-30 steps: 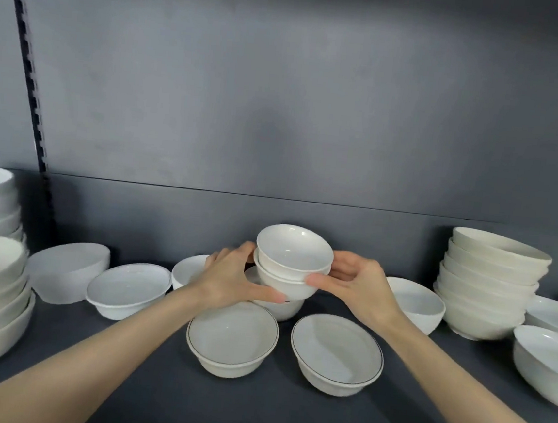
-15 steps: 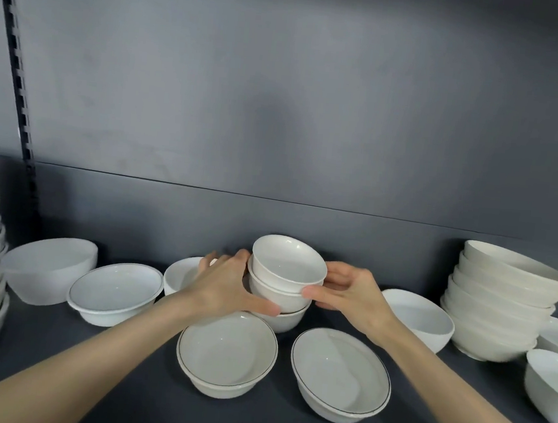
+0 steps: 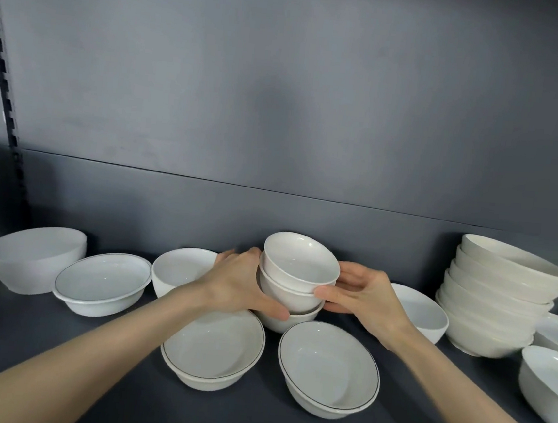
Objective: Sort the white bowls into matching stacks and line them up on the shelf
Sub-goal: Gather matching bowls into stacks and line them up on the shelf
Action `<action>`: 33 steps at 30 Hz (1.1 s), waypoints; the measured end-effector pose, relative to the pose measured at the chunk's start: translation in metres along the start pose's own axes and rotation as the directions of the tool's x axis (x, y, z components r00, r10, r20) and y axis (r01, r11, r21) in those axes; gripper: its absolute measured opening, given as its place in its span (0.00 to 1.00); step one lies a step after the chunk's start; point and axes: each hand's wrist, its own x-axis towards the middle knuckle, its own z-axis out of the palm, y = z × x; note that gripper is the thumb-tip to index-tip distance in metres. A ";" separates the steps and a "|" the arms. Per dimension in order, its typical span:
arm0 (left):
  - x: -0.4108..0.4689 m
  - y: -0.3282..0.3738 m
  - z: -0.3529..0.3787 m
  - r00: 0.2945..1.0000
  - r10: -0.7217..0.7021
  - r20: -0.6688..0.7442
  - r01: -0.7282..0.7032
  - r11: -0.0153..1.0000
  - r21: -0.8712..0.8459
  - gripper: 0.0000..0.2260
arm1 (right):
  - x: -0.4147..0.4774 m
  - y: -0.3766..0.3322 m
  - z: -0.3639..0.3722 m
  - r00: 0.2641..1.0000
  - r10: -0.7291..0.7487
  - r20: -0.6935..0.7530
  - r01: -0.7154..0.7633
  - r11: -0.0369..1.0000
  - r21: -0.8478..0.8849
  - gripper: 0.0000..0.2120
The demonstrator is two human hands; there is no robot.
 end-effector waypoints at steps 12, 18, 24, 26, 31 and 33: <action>0.015 -0.007 0.010 0.996 0.036 0.082 -0.016 0.974 -0.227 0.38 | 0.002 0.004 -0.010 1.000 0.002 -0.024 -0.003 1.000 -0.026 0.17; 0.019 -0.013 0.015 0.994 0.030 0.104 0.005 0.948 -0.319 0.37 | 0.003 0.007 -0.011 1.000 0.005 -0.010 -0.006 0.999 -0.053 0.16; 0.020 -0.015 0.016 0.994 0.033 0.105 0.002 0.946 -0.323 0.36 | 0.004 0.009 -0.013 1.000 0.007 0.007 -0.006 0.998 -0.066 0.16; 0.019 -0.017 0.016 0.994 0.036 0.103 -0.002 0.948 -0.318 0.36 | 0.005 0.009 -0.013 1.000 0.017 0.016 -0.015 0.996 -0.087 0.17; 0.014 -0.016 0.015 0.991 0.048 0.128 0.000 0.937 -0.349 0.35 | 0.006 0.007 -0.012 0.999 0.037 0.032 -0.033 0.993 -0.116 0.18; 0.012 -0.015 0.015 0.988 0.053 0.143 0.002 0.934 -0.357 0.34 | 0.007 0.006 -0.012 0.998 0.043 0.036 -0.038 0.992 -0.122 0.19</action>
